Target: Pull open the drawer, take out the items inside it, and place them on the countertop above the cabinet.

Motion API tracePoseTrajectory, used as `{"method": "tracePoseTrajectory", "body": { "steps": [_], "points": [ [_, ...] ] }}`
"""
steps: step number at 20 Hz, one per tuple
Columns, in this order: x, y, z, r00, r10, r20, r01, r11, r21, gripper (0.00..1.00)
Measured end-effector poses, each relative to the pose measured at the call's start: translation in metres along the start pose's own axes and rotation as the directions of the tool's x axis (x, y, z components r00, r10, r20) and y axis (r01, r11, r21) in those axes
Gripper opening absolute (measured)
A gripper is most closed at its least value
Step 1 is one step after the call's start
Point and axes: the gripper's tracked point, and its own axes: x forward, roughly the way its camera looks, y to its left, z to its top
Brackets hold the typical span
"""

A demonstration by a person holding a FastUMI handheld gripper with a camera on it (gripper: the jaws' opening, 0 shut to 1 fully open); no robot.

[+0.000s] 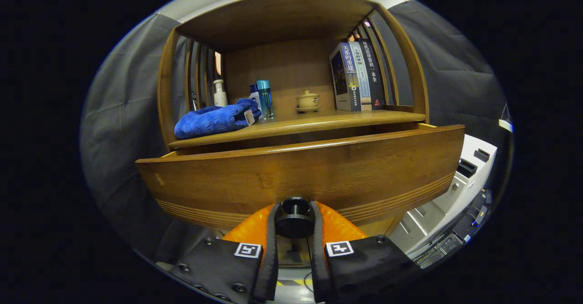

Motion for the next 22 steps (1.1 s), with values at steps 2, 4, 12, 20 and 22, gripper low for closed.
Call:
{"method": "tracePoseTrajectory", "body": {
  "steps": [2, 4, 12, 20, 22],
  "points": [
    [-0.018, -0.001, -0.004, 1.0, 0.005, -0.007, -0.005, 1.0, 0.014, 0.38],
    [-0.032, 0.0, -0.009, 1.0, 0.005, -0.022, -0.005, 1.0, 0.011, 0.38],
    [-0.071, -0.002, -0.025, 0.998, 0.009, -0.057, -0.007, 1.0, 0.031, 0.38],
    [-0.076, -0.001, -0.027, 0.998, 0.001, -0.056, 0.001, 1.0, 0.027, 0.44],
    [-0.077, 0.003, -0.026, 0.999, 0.002, -0.054, -0.001, 1.0, 0.027, 0.47]
  ]
}}
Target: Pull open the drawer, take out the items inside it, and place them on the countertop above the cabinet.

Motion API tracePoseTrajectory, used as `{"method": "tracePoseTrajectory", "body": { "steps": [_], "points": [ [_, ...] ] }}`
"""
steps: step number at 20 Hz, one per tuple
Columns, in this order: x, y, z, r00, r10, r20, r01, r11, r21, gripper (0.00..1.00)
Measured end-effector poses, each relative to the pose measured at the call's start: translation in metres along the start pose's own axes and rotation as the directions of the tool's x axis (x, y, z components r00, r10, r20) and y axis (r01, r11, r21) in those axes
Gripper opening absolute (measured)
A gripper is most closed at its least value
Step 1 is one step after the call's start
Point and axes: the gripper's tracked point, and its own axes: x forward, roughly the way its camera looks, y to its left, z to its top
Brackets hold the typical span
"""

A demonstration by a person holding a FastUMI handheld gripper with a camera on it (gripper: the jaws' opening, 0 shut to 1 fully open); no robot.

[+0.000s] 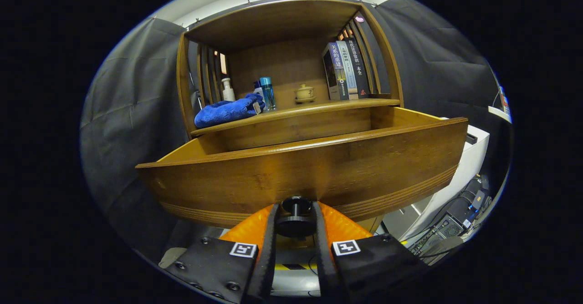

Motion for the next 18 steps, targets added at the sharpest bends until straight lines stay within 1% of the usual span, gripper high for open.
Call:
{"method": "tracePoseTrajectory", "body": {
  "steps": [1, 5, 7, 10, 11, 13, 15, 16, 17, 18],
  "points": [
    [0.002, 0.002, -0.002, 1.0, -0.001, -0.008, 0.001, 1.0, -0.001, 0.51],
    [-0.008, 0.006, 0.004, 1.0, 0.013, -0.008, -0.013, 1.0, 0.007, 1.0],
    [-0.024, 0.005, 0.035, 0.999, 0.012, 0.048, -0.012, 1.0, -0.004, 0.99],
    [-0.041, 0.005, 0.117, 0.987, 0.042, 0.158, -0.035, 0.998, -0.046, 0.98],
    [-0.037, 0.005, 0.145, 0.987, 0.043, 0.152, -0.034, 0.997, -0.062, 0.98],
    [-0.024, 0.015, 0.188, 0.99, 0.075, 0.118, -0.06, 0.99, -0.125, 0.98],
    [0.009, 0.011, 0.218, 0.996, 0.052, 0.07, -0.032, 0.966, -0.258, 0.98],
    [0.026, 0.009, 0.223, 0.999, 0.023, 0.035, -0.011, 0.943, -0.331, 0.98],
    [0.045, 0.011, 0.217, 1.0, 0.008, -0.016, -0.014, 0.924, -0.382, 0.98],
    [0.062, 0.017, 0.207, 0.997, 0.01, -0.076, -0.04, 0.914, -0.403, 0.98]
  ]
}}
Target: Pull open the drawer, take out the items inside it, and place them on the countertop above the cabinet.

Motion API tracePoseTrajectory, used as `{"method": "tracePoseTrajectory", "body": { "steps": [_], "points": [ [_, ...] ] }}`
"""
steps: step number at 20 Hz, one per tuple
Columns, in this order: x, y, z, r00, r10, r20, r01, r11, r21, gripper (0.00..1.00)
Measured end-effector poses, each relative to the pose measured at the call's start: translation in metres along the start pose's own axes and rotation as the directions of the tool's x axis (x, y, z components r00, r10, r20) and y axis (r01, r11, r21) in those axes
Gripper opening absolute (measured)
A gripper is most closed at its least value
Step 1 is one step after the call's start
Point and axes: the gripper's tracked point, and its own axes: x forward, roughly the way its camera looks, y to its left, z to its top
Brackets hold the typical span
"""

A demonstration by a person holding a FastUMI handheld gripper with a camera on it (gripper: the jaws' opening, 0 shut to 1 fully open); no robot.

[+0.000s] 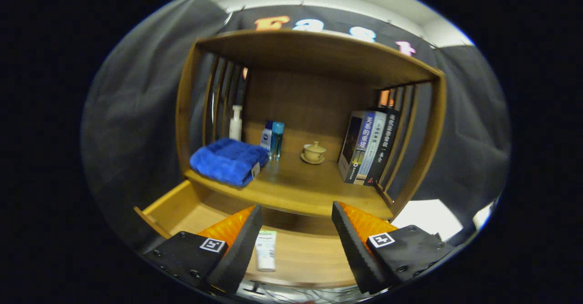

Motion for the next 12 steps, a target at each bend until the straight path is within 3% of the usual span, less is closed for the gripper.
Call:
{"method": "tracePoseTrajectory", "body": {
  "steps": [2, 4, 8, 12],
  "points": [
    [0.032, 0.033, -0.03, 0.985, 0.094, -0.142, -0.09, 0.995, 0.032, 0.99],
    [0.052, 0.061, -0.063, 0.942, 0.173, -0.288, -0.153, 0.984, 0.093, 0.99],
    [0.064, 0.064, -0.109, 0.86, 0.172, -0.481, -0.126, 0.984, 0.128, 0.99],
    [0.059, 0.07, -0.149, 0.757, 0.182, -0.627, -0.131, 0.983, 0.127, 0.99]
  ]
}}
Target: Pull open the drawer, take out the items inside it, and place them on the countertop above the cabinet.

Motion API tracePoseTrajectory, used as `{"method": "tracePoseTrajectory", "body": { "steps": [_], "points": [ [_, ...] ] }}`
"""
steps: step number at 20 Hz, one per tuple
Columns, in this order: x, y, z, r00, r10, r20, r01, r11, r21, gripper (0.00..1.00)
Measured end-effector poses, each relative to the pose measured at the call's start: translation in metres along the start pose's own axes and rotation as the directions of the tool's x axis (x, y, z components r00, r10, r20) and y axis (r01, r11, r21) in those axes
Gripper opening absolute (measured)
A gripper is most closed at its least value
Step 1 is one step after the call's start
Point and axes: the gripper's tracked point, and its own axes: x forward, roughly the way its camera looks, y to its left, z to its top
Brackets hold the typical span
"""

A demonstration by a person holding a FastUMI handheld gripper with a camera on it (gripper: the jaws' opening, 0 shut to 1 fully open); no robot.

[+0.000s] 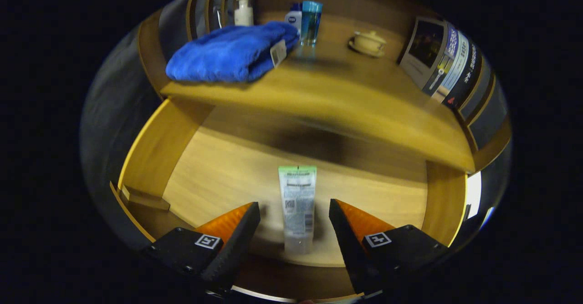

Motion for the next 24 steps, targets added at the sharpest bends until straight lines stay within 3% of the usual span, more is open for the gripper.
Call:
{"method": "tracePoseTrajectory", "body": {
  "steps": [8, 11, 14, 17, 19, 22, 24],
  "points": [
    [0.022, -0.006, -0.038, 0.979, -0.006, -0.203, 0.007, 1.0, 0.002, 0.79],
    [0.026, -0.004, -0.038, 0.98, 0.045, -0.192, -0.03, 0.996, 0.083, 0.54],
    [0.014, 0.001, -0.024, 0.999, 0.022, -0.043, -0.018, 0.995, 0.1, 0.47],
    [-0.021, 0.01, -0.009, 0.986, 0.063, 0.155, -0.087, 0.984, 0.156, 0.47],
    [-0.051, 0.004, 0.008, 0.95, 0.03, 0.31, -0.083, 0.984, 0.157, 0.47],
    [-0.099, -0.002, 0.061, 0.847, 0.023, 0.531, -0.137, 0.975, 0.176, 0.47],
    [-0.113, -0.021, 0.111, 0.795, -0.028, 0.605, -0.09, 0.982, 0.164, 0.46]
  ]
}}
